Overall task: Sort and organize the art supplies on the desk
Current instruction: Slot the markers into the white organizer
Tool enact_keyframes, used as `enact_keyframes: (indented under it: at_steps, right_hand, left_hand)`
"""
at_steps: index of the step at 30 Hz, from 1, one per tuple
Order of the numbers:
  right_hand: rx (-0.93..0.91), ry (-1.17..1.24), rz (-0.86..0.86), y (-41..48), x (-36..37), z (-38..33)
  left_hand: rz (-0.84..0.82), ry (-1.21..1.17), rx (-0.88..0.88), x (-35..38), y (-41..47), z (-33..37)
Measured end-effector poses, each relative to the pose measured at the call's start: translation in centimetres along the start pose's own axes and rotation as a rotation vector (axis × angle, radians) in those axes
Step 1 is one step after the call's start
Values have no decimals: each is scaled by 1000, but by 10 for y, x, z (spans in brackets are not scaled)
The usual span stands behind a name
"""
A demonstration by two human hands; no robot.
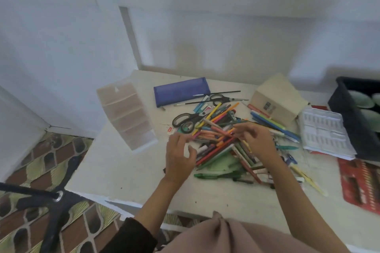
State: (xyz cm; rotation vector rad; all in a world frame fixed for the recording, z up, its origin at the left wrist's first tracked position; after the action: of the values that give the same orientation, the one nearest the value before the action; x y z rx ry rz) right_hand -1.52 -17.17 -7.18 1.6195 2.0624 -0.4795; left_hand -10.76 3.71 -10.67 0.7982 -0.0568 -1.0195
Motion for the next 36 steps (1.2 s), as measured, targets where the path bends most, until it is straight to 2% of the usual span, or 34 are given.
enact_keyframes:
  at_steps: [6, 12, 17, 21, 25, 27, 29, 33, 36]
  right_hand:
    - [90, -205, 129, -46, -79, 33]
    - [269, -428, 181, -102, -126, 83]
    - [370, -522, 252, -127, -129, 109]
    - [384, -571, 202, -124, -117, 120]
    - [398, -633, 249, -120, -111, 124]
    - [403, -615, 305, -122, -116, 121]
    - [408, -462, 402, -126, -122, 114]
    - [455, -59, 618, -129, -134, 95]
    - [466, 95, 678, -118, -137, 81]
  left_hand:
    - [-427, -168, 147, 89, 10, 53]
    - [-828, -64, 326, 165, -5, 87]
    - [-920, 104, 333, 195, -17, 104]
    - [-989, 276, 477, 201, -21, 108]
    - [-1024, 358, 542, 203, -18, 109]
    - [-1122, 317, 476, 205, -17, 108]
    - [-1178, 252, 347, 204, -14, 110]
    - [-1062, -159, -14, 194, 1, 117]
    - [-945, -433, -252, 179, 23, 124]
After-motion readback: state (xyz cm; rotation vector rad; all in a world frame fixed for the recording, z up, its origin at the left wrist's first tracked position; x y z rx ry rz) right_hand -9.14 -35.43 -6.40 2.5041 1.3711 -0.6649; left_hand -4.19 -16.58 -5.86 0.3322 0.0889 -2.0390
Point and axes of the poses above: each hand's wrist, its own y-axis towards the middle knuckle, its own x-axis out of the palm, z = x × y, the point moved 1 cm from there along y, towards the middle knuckle, and after that the axes turned 12 degrees about -y, right-handed, at the moved point
